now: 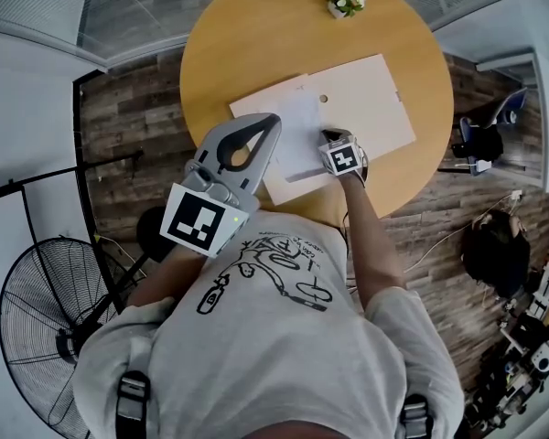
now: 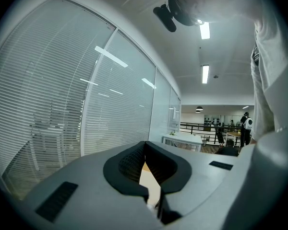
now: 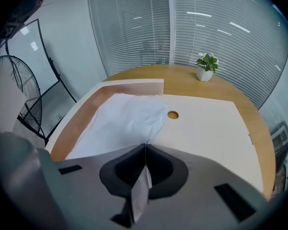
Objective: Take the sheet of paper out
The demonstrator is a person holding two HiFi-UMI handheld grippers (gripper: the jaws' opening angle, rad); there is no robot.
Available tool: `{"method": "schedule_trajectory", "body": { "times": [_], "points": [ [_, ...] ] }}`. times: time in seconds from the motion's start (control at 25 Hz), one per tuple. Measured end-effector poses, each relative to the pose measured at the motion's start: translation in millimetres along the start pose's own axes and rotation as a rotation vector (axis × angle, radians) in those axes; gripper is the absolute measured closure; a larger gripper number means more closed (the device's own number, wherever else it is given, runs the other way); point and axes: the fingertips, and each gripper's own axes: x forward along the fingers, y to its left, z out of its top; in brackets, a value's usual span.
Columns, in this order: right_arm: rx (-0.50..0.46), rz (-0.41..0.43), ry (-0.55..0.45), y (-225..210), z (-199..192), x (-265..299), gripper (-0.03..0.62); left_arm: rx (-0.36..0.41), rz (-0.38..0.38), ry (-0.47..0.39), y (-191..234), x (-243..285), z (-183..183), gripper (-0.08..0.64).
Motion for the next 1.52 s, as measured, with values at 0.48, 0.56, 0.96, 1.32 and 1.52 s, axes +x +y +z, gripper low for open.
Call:
{"method": "schedule_trajectory", "body": {
  "times": [0.48,0.56,0.96,1.32,1.52],
  "points": [
    [0.008,-0.045,-0.115,-9.1,19.3,-26.6,0.580,0.005,-0.008,-0.005,-5.4,-5.5,1.3,0.540],
    [0.013,-0.048,-0.124,-7.5,19.4,-30.4,0.580,0.005,-0.009,-0.007,-6.1,-8.9,1.0,0.540],
    [0.037,-0.032,-0.180,-4.2,26.0,-50.6,0.580,0.013,-0.013,-0.012,-12.4,-12.2,4.1,0.540],
    [0.059,-0.016,-0.234,5.8,29.4,-67.3,0.580,0.019,-0.014,-0.017,-18.1,-20.1,4.4,0.540],
    [0.064,-0.012,-0.261,11.3,33.0,-75.6,0.580,0.021,-0.018,-0.016,-20.1,-21.8,3.0,0.540]
  ]
}}
